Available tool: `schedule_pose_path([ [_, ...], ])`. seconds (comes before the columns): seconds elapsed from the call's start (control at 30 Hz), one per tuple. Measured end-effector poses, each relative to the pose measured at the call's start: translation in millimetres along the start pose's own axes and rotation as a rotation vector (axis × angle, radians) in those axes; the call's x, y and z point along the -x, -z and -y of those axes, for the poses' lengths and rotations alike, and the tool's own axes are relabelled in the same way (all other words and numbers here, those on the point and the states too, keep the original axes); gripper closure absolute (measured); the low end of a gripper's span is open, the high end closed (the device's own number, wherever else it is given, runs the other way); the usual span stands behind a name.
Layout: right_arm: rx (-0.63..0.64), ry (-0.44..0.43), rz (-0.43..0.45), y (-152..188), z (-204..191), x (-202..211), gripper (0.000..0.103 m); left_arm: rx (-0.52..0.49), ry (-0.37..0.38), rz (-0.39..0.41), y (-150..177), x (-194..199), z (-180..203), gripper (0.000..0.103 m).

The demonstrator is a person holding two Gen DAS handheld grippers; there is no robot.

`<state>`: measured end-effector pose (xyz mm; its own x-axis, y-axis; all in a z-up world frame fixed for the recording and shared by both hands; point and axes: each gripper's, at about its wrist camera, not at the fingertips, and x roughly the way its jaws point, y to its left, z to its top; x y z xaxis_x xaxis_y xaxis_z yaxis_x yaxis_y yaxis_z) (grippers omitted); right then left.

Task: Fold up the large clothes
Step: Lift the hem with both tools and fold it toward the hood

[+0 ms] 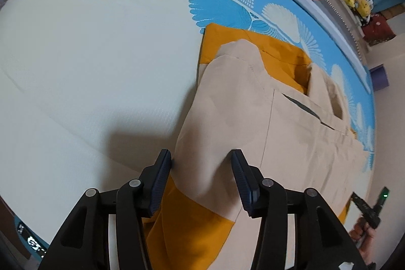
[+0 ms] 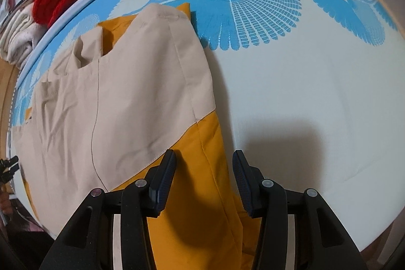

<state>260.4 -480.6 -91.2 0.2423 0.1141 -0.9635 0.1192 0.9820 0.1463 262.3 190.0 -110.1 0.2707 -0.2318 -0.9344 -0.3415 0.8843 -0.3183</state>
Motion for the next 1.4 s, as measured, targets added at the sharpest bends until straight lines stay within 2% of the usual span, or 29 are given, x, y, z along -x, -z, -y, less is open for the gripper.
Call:
schedule_pose_path([
  [0.07,0.006,0.014,0.013,2,-3,3,0.056,-0.025,-0.032,0.004,0,-2,4,0.058],
  [0.13,0.017,0.023,0.026,4,-6,8,0.067,-0.046,-0.048,0.003,0,-4,7,0.058],
  [0.17,0.023,0.027,0.031,5,-8,9,0.078,-0.057,-0.053,0.001,0,-5,8,0.059],
  [0.27,0.037,0.046,0.056,8,-10,17,0.092,-0.094,-0.068,-0.002,1,-7,11,0.060],
  [0.3,0.046,0.048,0.068,9,-12,20,0.094,-0.099,-0.069,-0.002,1,-7,12,0.064],
  [0.37,0.071,0.052,0.093,11,-15,27,0.097,-0.114,-0.075,-0.002,2,-6,14,0.081],
  [0.4,0.088,0.056,0.113,13,-19,32,0.098,-0.123,-0.084,0.004,2,-4,15,0.095],
  [0.5,0.111,0.044,0.184,14,-26,51,0.099,-0.140,-0.111,0.067,2,7,20,0.101],
  [0.77,0.036,-0.019,0.428,5,-32,102,0.100,-0.140,-0.106,0.276,-1,47,31,0.102],
  [0.97,-0.011,-0.005,0.529,-3,-46,109,0.100,-0.152,-0.099,0.432,-9,65,43,0.102],
  [1.13,-0.066,0.028,0.568,-13,-48,102,0.100,-0.117,-0.102,0.458,-19,63,46,0.102],
  [1.4,-0.082,0.093,0.646,-30,-60,90,0.101,-0.105,-0.137,0.494,-37,51,53,0.102],
])
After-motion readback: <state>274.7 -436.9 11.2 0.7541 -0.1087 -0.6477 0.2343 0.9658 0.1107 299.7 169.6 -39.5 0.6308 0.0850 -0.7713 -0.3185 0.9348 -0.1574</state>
